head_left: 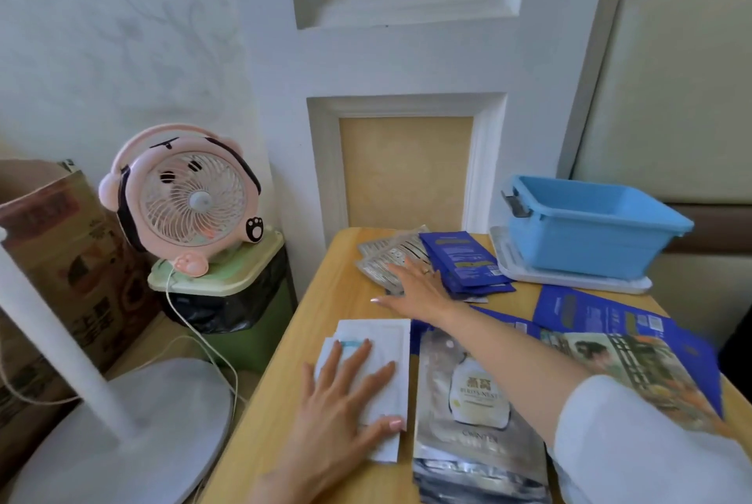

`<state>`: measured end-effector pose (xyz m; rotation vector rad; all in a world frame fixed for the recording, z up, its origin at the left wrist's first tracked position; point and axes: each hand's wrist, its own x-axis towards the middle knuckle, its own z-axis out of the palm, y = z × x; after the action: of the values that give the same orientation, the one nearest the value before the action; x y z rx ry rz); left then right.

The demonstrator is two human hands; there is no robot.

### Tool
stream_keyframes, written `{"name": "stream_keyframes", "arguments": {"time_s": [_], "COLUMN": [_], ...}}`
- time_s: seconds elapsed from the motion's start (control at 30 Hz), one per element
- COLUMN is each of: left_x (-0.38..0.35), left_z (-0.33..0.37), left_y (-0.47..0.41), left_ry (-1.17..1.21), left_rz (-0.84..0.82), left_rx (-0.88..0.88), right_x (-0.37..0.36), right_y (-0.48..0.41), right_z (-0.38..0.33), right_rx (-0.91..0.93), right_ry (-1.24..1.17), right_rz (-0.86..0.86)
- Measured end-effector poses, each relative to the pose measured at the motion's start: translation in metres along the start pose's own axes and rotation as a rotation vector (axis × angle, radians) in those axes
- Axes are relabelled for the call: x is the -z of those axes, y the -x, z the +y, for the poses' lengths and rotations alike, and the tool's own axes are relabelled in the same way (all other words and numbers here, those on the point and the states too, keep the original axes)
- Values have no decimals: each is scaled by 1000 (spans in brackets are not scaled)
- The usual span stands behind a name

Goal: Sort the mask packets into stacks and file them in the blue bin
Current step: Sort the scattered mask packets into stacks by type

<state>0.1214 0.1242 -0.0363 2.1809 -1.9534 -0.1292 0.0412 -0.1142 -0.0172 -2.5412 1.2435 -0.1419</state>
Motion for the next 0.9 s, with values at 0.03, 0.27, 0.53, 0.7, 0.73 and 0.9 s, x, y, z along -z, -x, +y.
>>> {"name": "stream_keyframes", "arguments": {"time_s": [0.03, 0.27, 0.53, 0.7, 0.73, 0.9], "left_x": [1, -5, -11, -13, -12, -10], "left_z": [0, 1, 0, -1, -1, 1], "left_y": [-1, -3, -3, -4, -5, -4], "left_ry": [-9, 30, 50, 25, 12, 8], "left_rz": [-2, 123, 175, 188, 199, 279], "left_rx": [7, 2, -42, -42, -48, -110], "right_x": [-4, 2, 53, 87, 97, 120], "right_y": [-4, -4, 23, 51, 60, 97], "right_z": [-5, -14, -9, -22, -27, -31], "right_rx": [-20, 134, -106, -104, -94, -124], "right_ry": [40, 345, -324, -681, -792, -1119], "right_rz": [-20, 291, 321, 516, 575, 453]}}
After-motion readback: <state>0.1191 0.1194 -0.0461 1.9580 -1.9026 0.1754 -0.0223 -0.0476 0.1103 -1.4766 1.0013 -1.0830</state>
